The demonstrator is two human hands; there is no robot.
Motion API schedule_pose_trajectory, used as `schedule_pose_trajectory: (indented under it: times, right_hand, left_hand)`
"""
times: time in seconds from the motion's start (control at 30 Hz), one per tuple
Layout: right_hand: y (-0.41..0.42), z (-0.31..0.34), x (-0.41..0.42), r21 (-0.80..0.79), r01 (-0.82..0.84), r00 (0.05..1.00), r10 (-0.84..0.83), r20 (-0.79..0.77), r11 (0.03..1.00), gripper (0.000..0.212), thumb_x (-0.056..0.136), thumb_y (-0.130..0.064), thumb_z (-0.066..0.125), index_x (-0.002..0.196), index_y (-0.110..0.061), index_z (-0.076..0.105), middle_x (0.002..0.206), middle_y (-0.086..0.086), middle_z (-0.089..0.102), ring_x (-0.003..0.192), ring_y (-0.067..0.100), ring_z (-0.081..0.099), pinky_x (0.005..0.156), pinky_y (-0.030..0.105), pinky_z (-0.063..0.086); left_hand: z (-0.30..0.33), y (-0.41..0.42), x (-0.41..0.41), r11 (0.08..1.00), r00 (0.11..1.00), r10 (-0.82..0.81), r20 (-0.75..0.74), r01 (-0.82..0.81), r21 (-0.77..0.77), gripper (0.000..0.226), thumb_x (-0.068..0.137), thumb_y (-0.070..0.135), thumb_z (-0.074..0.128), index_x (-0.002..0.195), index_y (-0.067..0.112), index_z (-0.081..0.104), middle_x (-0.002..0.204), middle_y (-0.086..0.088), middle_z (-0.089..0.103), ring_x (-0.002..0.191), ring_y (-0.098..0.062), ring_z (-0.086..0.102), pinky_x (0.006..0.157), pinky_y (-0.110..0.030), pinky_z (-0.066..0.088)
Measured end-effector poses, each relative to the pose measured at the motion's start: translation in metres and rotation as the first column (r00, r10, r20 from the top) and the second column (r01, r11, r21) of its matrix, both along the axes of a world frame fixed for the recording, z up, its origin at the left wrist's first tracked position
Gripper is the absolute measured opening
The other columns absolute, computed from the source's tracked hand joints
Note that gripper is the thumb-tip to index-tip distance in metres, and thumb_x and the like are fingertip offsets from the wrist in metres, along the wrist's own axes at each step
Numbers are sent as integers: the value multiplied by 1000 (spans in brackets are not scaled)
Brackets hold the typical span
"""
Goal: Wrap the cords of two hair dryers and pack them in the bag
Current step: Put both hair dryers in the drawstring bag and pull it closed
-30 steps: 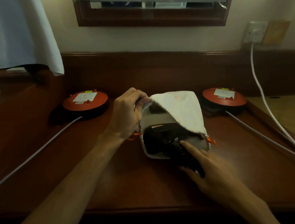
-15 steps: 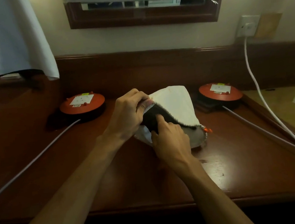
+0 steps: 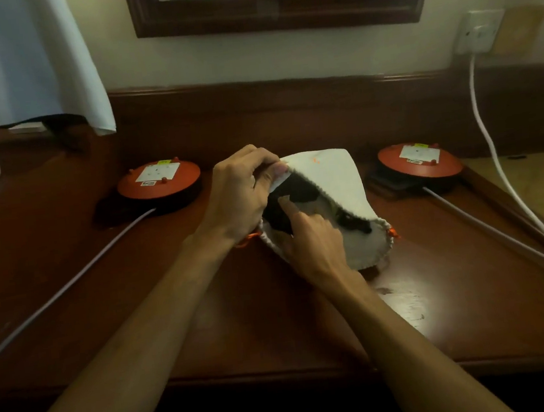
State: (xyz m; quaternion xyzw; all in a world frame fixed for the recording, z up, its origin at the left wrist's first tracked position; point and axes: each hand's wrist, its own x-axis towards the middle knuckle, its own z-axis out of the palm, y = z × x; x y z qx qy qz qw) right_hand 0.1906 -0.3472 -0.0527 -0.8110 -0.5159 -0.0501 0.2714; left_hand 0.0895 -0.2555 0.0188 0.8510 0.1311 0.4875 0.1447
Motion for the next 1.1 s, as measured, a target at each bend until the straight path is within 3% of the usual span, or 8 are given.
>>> schedule_pose_trajectory:
  times: [0.13,0.27,0.37,0.5,0.77,0.93,1.0,1.1]
  right_hand:
    - [18,-8,11,-1,-60,990,60,-126,998,61,95,-43,59,147,-27,32,133,16,60,112,33,62,83,48,59]
    - [-1,-5,28,40,-273,898,270,-348,961,62,96,-30,67,148,-22,35,132,-17,51,110,-1,55,83,2,45]
    - [-27,-9,56,-20,-351,799,288,-528,936,90,89,-23,75,159,-26,19,152,-10,33,126,1,37,81,-7,33]
    - [-43,-15,70,-99,-359,848,280,-450,928,71,91,-25,73,153,-27,38,147,-3,52,130,13,52,97,9,39]
    - [-17,-24,42,-185,-79,992,95,81,980,68,85,-68,61,142,-32,54,108,1,74,82,18,69,72,32,60]
    - [-53,-17,55,143,-187,937,220,-273,972,42,85,-43,74,120,-20,71,102,0,76,84,11,71,76,35,63]
    - [-70,-19,64,305,-90,986,128,-105,948,41,84,-36,78,120,-17,71,99,0,73,79,8,67,69,30,61]
    - [-79,-26,84,185,103,993,-112,43,977,65,84,-32,79,142,-21,51,125,6,50,109,17,50,84,35,52]
  left_hand:
    - [-1,1,5,999,1000,-5,0,5,-36,17,95,21,69,99,6,74,93,-6,69,87,-14,64,72,-22,53]
    - [-4,8,2,998,1000,12,1,-12,-63,17,95,22,67,98,8,74,92,-4,69,87,-13,64,73,-24,53]
    - [-7,16,1,992,999,24,28,-20,-122,15,95,21,68,97,8,74,92,-2,69,87,-12,64,76,-26,54]
    - [-11,8,1,994,1000,-3,4,3,-106,16,94,21,69,97,7,74,92,-1,68,87,-10,63,74,-13,48]
    - [-42,-12,23,994,994,-92,-54,88,-64,13,92,18,73,96,5,75,91,2,67,85,-1,57,72,-4,43]
    - [-66,-7,16,988,914,47,-402,-101,-114,37,83,67,66,98,33,63,97,14,58,88,-4,55,66,-25,50]
    - [-77,-8,13,980,849,141,-510,-194,-53,48,76,78,62,101,38,57,99,13,53,92,-4,50,66,-24,46]
    - [-88,-12,14,982,858,150,-492,-189,-31,43,74,56,73,106,37,53,99,9,47,95,-11,50,69,-29,48]
